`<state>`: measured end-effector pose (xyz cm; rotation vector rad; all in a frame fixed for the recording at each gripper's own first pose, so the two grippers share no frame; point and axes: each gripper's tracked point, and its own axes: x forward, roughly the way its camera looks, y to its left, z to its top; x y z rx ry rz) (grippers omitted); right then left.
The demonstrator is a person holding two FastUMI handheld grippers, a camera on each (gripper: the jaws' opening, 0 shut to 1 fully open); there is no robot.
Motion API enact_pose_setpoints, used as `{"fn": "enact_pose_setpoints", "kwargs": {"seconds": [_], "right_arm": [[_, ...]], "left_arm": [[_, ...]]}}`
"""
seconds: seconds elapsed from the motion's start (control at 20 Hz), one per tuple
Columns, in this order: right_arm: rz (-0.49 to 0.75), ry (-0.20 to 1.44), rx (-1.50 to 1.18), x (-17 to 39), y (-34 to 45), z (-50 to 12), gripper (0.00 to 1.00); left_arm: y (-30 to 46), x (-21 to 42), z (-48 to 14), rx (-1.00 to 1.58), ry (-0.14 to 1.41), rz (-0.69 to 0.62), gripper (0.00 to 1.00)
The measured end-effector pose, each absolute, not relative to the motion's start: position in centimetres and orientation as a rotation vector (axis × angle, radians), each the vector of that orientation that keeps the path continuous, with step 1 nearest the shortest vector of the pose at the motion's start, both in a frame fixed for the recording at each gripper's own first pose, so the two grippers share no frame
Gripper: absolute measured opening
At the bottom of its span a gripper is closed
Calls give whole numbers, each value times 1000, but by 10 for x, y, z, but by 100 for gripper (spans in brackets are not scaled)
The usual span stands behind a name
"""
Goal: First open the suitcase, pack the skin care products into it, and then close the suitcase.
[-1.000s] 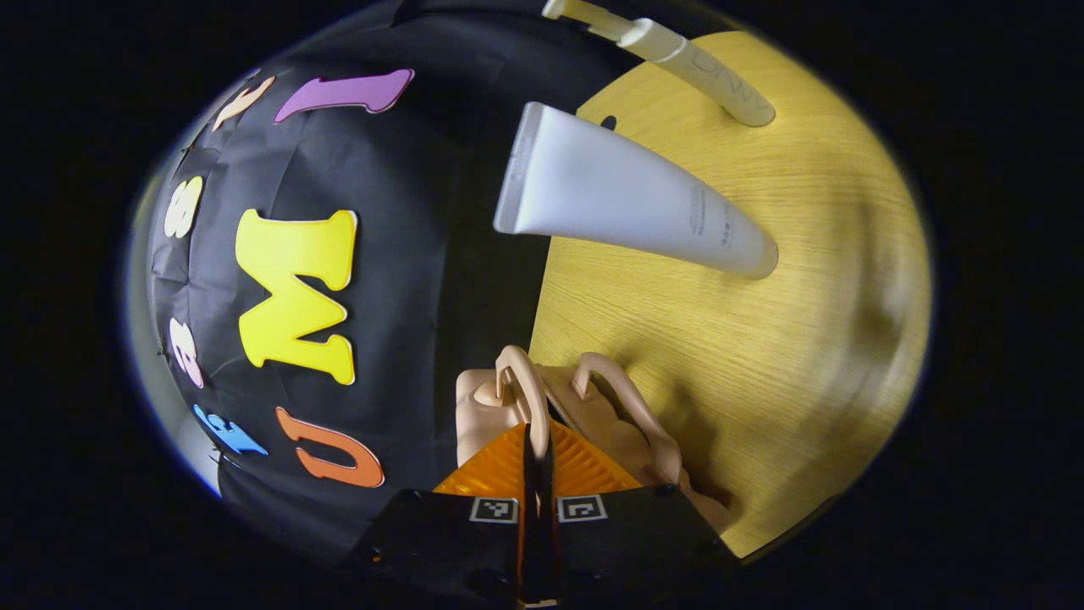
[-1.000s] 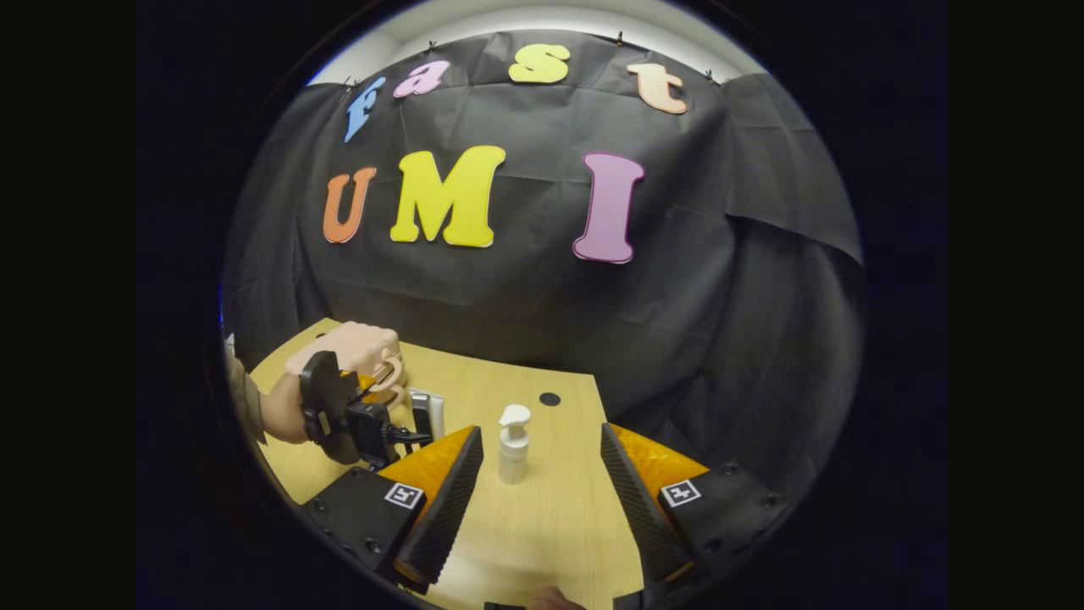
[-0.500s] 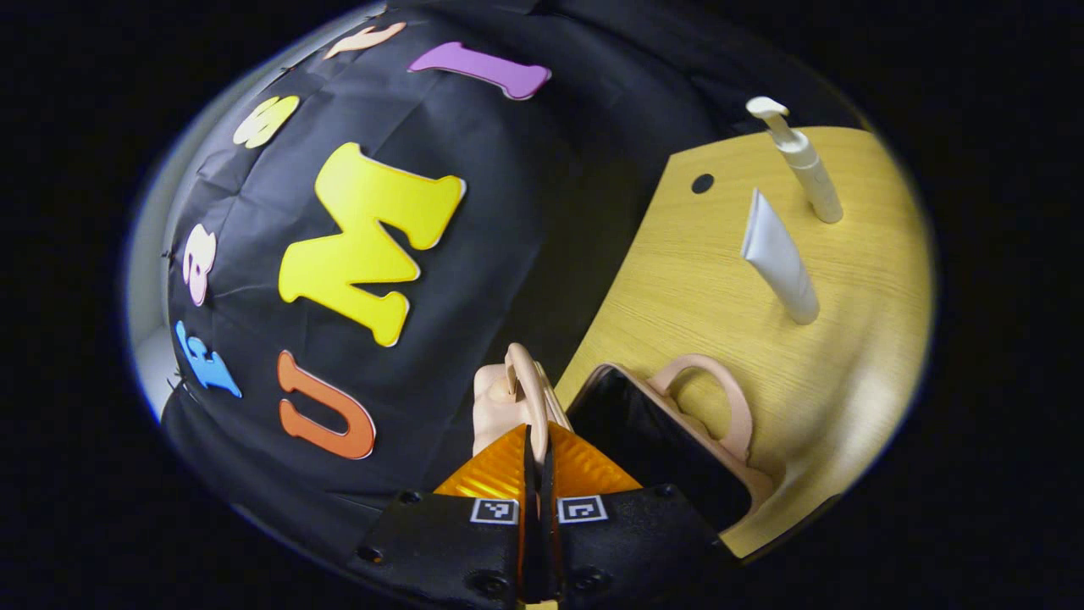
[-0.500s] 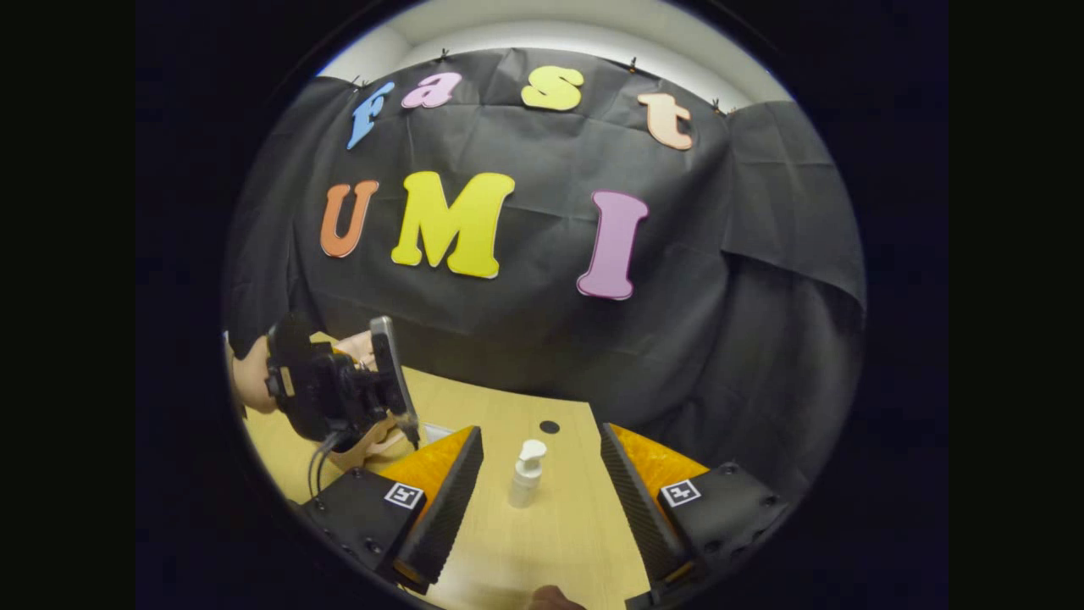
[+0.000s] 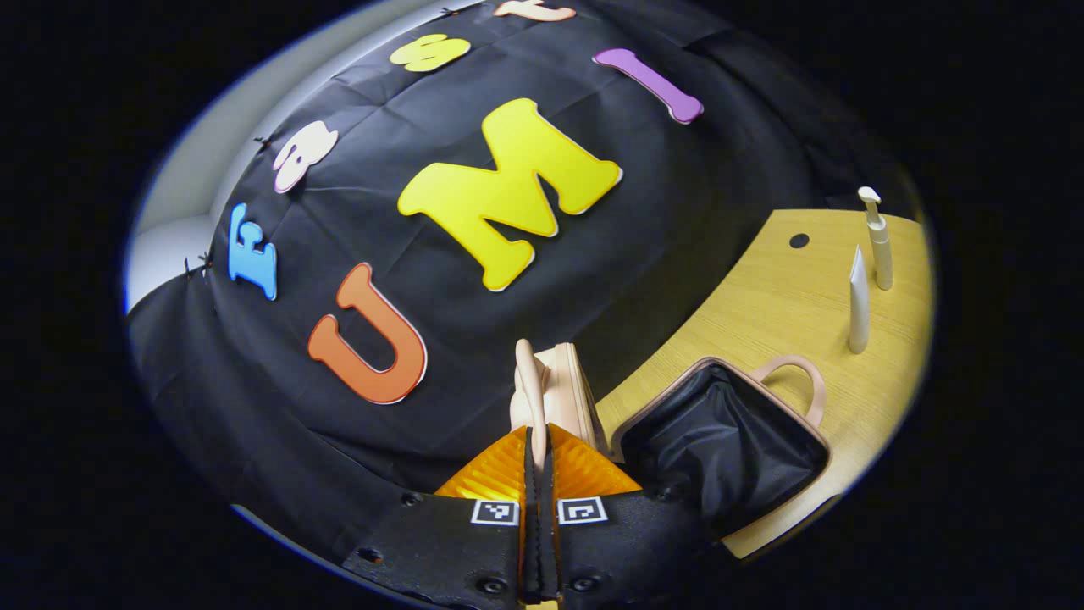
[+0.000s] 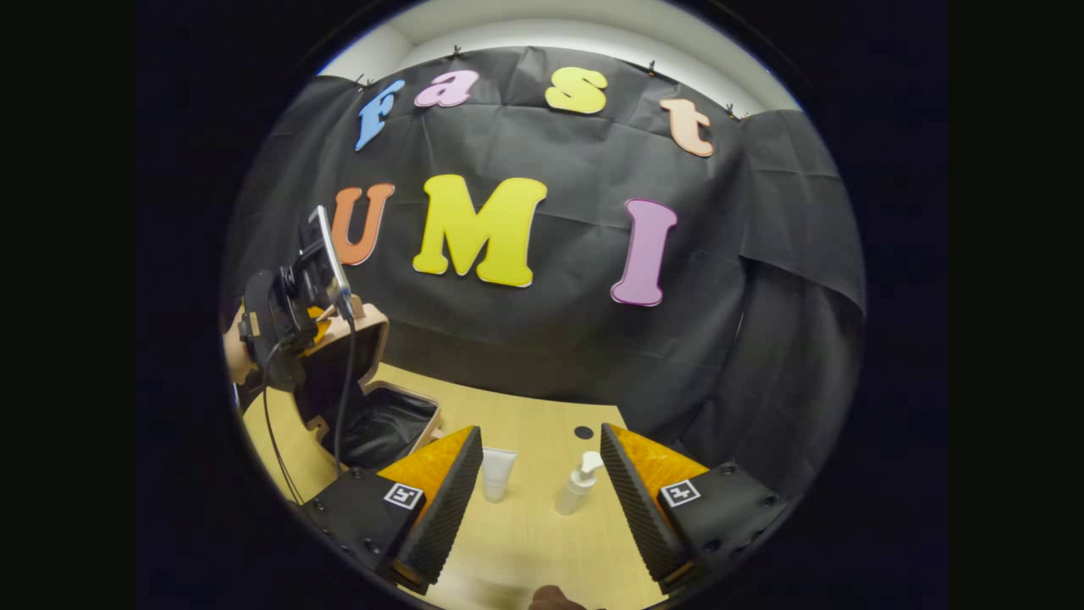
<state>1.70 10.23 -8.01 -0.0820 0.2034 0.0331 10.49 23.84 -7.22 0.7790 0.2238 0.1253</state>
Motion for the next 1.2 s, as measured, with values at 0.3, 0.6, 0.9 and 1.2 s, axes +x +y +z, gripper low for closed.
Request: {"fn": "enact_pose_setpoints", "kwargs": {"seconds": [0.3, 0.6, 0.9, 1.2], "right_arm": [[79, 207, -136, 16, 168, -80, 81], [119, 187, -153, 11, 230, -68, 83], [100, 144, -166, 16, 253, -41, 83], [-19, 214, -91, 17, 212, -51, 83]], "left_arm": [[317, 98, -69, 647, 165, 148, 2], [406, 104, -93, 441, 169, 134, 3], [479, 115, -144, 70, 222, 116, 3], [519, 125, -231, -290, 340, 104, 2]]}}
